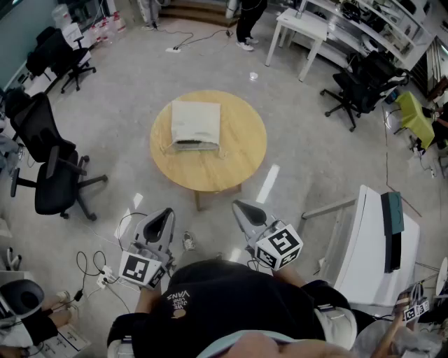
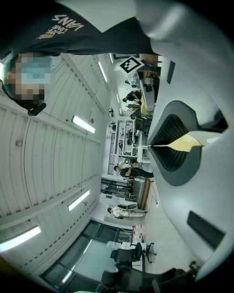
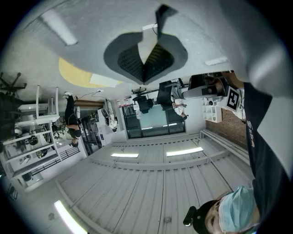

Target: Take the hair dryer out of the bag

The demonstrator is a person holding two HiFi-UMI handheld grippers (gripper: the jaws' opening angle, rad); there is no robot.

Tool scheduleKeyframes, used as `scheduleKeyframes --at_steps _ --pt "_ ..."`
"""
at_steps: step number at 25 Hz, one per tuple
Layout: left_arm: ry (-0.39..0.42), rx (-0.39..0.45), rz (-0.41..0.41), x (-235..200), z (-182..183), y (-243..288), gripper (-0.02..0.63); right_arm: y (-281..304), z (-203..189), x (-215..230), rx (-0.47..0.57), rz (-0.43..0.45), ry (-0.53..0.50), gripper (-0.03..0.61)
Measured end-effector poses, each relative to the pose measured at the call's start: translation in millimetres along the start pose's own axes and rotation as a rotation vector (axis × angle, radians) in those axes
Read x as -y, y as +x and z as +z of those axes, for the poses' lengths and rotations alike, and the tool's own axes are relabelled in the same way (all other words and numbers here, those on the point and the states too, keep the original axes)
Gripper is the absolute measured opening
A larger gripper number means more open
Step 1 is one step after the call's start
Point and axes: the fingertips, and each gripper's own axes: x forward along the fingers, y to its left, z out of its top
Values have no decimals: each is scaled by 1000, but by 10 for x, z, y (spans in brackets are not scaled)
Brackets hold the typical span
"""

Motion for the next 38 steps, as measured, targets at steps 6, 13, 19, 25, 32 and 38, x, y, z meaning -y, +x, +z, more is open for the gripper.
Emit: scheduleKeyframes --at_steps 6,13,19,25,32,38 --pt "6 -7 3 22 -73 -24 12 28 -30 18 3 -1 3 -3" --pt "-17 2 -29 -180 -163 146 12 214 -40 134 16 -49 18 -3" --pt "-23 -23 -93 -585 -187 333 12 615 46 174 28 -95 23 -2" --pt "-16 -28 -138 -996 -189 525 12 990 57 264 25 -148 49 -2" --pt "-36 -45 -164 -1534 -245 594 12 1463 133 319 22 -204 44 -2" --pt "-31 -60 -201 -1965 -292 641 12 1837 175 285 38 -250 41 -2"
